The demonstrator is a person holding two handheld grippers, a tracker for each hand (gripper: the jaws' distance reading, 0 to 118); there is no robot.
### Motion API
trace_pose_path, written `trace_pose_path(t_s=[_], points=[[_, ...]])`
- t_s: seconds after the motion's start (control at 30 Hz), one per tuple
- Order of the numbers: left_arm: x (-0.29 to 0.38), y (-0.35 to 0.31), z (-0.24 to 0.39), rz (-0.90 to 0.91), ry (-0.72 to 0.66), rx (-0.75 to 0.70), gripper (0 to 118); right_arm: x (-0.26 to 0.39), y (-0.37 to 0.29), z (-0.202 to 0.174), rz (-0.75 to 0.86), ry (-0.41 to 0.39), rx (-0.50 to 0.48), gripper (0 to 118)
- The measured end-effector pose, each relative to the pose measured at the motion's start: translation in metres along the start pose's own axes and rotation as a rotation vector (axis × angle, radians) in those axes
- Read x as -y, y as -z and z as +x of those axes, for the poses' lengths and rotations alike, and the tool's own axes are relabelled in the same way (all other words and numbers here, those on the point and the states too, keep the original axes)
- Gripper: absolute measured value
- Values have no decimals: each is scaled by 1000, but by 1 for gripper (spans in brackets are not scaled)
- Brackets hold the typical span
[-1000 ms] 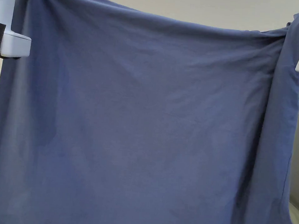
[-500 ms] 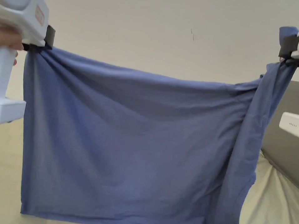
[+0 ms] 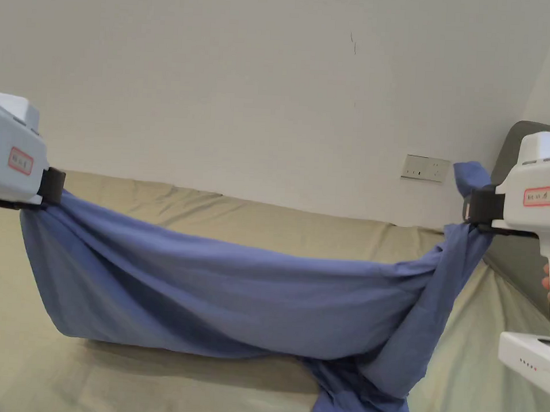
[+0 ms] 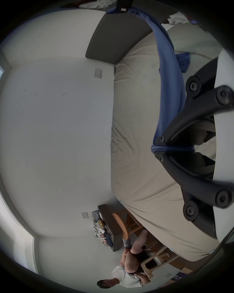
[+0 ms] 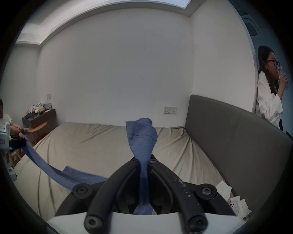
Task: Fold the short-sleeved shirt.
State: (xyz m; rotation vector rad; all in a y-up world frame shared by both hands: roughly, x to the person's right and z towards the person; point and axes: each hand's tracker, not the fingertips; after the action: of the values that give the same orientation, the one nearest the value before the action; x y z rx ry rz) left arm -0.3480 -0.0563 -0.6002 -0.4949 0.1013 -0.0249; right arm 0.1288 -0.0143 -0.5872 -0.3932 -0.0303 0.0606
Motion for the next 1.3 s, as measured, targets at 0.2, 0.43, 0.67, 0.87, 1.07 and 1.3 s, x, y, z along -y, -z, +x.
trace_pose_path(t_s=[0.2, 0.43, 0.67, 0.87, 1.07, 1.3], points=[[56, -47, -22, -25, 19, 33, 6, 53, -56, -19, -46, -44, -82, 7], [135, -89, -39, -87, 30, 70, 6, 138, -109, -26, -128, 0, -192, 7], [222, -121, -50, -154, -36, 110, 6, 230, -155, -26, -217, 58, -217, 7], [275, -145, -61, -180, -73, 99, 6, 289, -187, -26, -299, 78, -220, 7], [318, -164, -76, -219, -146, 78, 6, 328, -214, -21, -353, 125, -193, 7], [358, -189, -80, -254, -95, 45, 6, 362, -240, -10, -370, 209, -169, 7]])
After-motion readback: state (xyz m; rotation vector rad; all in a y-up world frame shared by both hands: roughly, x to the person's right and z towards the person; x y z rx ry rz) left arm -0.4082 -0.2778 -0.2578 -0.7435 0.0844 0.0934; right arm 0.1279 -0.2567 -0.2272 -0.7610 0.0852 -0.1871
